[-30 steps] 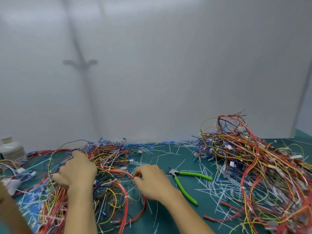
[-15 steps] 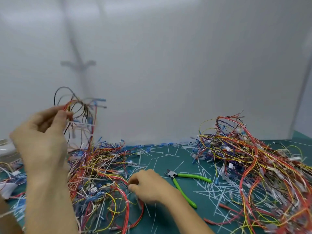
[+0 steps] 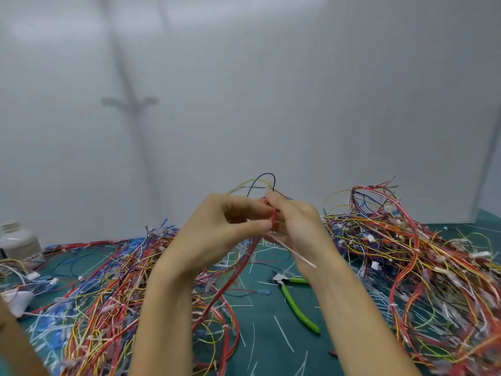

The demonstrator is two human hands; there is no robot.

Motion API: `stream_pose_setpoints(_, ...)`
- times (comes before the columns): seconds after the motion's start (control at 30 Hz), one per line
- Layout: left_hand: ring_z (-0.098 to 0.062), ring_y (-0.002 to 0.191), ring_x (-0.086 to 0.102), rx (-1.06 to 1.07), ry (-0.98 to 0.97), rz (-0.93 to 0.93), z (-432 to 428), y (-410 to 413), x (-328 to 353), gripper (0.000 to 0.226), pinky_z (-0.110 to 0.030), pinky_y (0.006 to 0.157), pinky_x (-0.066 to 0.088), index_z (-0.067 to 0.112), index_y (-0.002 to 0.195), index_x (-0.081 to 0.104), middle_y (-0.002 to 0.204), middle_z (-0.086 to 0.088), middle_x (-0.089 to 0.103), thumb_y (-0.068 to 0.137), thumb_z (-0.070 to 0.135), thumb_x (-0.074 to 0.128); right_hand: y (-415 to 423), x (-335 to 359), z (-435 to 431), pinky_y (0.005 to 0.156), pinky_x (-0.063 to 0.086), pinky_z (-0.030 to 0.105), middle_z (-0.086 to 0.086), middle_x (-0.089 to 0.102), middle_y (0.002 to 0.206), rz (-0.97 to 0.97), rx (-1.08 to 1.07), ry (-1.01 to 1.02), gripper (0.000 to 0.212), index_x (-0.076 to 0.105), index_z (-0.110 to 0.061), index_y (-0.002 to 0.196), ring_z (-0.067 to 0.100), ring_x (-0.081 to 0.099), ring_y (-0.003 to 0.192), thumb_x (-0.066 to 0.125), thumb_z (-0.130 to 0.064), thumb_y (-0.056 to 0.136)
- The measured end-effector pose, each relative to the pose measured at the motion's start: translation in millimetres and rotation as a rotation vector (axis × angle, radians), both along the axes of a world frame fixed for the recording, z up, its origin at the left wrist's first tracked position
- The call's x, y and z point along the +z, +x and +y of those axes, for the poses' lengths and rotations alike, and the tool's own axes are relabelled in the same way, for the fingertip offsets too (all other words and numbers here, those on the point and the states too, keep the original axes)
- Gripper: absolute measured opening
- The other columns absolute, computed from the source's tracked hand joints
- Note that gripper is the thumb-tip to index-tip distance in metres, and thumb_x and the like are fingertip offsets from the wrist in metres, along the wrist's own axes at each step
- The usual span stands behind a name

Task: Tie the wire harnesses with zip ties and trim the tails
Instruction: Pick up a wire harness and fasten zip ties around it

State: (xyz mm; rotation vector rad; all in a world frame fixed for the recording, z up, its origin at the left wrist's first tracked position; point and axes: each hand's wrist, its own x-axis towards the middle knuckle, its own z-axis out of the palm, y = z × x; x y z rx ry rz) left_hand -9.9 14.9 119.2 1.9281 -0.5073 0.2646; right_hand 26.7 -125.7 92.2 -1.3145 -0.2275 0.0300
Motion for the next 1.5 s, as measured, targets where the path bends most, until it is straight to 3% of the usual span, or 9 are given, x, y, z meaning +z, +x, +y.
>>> stream_pose_setpoints(0.17, -0.009, 0.064, 0.065, 0.297, -0.177, 0.021, 17.7, 13.0, -9.8, 0.019, -0.02, 0.064, 0.051, 0.016, 0.102, 0.07, 0.09, 0.0, 0.077, 0.09, 0.005, 0.062, 1.8, 6.3, -29.7, 0.069, 0.052, 0.027, 0.004, 0.077, 0.089, -0.158, 0.064, -0.075, 0.027, 0.071, -0.011, 0.091, 0.012, 0.066, 0.066, 0.047, -0.014, 0.101)
stream_pose_setpoints(0.27, -0.019, 0.102, 0.064, 0.612, 0.298, 0.059, 38.6, 27.4, -26.4, 0.04, -0.034, 0.088, 0.05, 0.02, 0.125, 0.056, 0.121, -0.004, 0.067, 0.088, 0.006, 0.061, -1.8, 14.0, -44.5, 0.065, 0.052, 0.022, 0.01, 0.076, 0.095, -0.233, 0.1, -0.025, 0.027, 0.072, -0.008, 0.091, 0.012, 0.062, 0.066, 0.047, -0.009, 0.098)
stream_pose_setpoints(0.47, -0.021, 0.13, 0.05, 0.318, 0.744, 0.562, 57.1, 33.5, -54.5, 0.06, -0.035, 0.11, 0.038, 0.018, 0.136, 0.055, 0.145, -0.005, 0.051, 0.082, 0.03, 0.079, -2.6, 20.6, -51.8, 0.056, 0.033, 0.019, 0.006, 0.071, 0.08, -0.384, -0.012, 0.174, 0.028, 0.069, -0.01, 0.083, 0.01, 0.036, 0.055, 0.046, -0.009, 0.099)
stream_pose_setpoints(0.6, -0.023, 0.128, 0.051, 0.372, 0.816, 0.616, 71.1, 39.0, -71.0, 0.044, -0.032, 0.102, 0.039, 0.027, 0.12, 0.067, 0.144, -0.003, 0.052, 0.079, 0.019, 0.081, -0.7, 23.4, -80.1, 0.049, 0.024, 0.016, 0.0, 0.072, 0.082, -0.498, -0.207, 0.119, 0.031, 0.072, -0.019, 0.083, 0.01, 0.023, 0.052, 0.047, -0.019, 0.101)
stream_pose_setpoints(0.93, -0.026, 0.144, 0.032, 0.41, 0.762, 0.677, 96.5, 41.4, -94.6, 0.046, -0.031, 0.111, 0.028, 0.022, 0.136, 0.057, 0.16, -0.005, 0.026, 0.093, 0.008, 0.063, 2.0, 22.5, -112.6, 0.042, 0.017, 0.022, 0.014, 0.046, 0.07, -0.524, -0.555, -0.046, 0.031, 0.076, -0.029, 0.075, 0.005, 0.021, 0.039, 0.052, -0.026, 0.096)
stream_pose_setpoints(1.1, -0.031, 0.139, 0.039, 0.477, 0.756, 0.719, 94.5, 40.3, -93.4, 0.047, -0.039, 0.111, 0.033, 0.016, 0.135, 0.057, 0.153, -0.011, 0.039, 0.093, -0.004, 0.057, 4.6, 17.8, -116.2, 0.053, 0.028, 0.031, -0.012, 0.041, 0.044, -0.517, -0.684, -0.115, 0.035, 0.074, -0.037, 0.071, 0.006, 0.03, 0.043, 0.049, -0.03, 0.095)
stream_pose_setpoints(1.23, -0.026, 0.134, 0.04, 0.567, 1.078, 0.473, 62.8, 42.7, -80.4, 0.037, -0.048, 0.112, 0.033, 0.028, 0.124, 0.062, 0.142, -0.003, 0.05, 0.091, 0.012, 0.059, 1.9, 22.6, -102.8, 0.041, 0.02, 0.02, -0.011, 0.028, 0.042, -0.564, -0.648, -0.058, 0.031, 0.074, -0.029, 0.075, 0.005, 0.021, 0.039, 0.051, -0.029, 0.096)
stream_pose_setpoints(1.4, -0.001, 0.109, 0.062, -0.069, 0.564, 0.39, 17.3, 38.7, -55.3, 0.024, -0.025, 0.099, 0.048, 0.032, 0.111, 0.071, 0.116, 0.014, 0.069, 0.088, 0.038, 0.07, -4.2, 31.3, -85.7, 0.045, 0.017, 0.02, 0.008, 0.024, 0.066, -0.645, -0.53, 0.097, 0.028, 0.074, -0.028, 0.089, 0.02, 0.017, 0.055, 0.05, -0.023, 0.103)
stream_pose_setpoints(1.5, -0.005, 0.091, 0.066, -0.061, 0.722, 0.472, 8.2, 46.8, -70.3, 0.025, -0.024, 0.084, 0.049, 0.023, 0.098, 0.073, 0.097, 0.012, 0.073, 0.085, 0.045, 0.072, -4.5, 30.0, -94.8, 0.046, 0.019, 0.018, 0.008, 0.027, 0.066, -0.648, -0.576, 0.117, 0.024, 0.072, -0.026, 0.094, 0.017, 0.021, 0.056, 0.05, -0.024, 0.104)
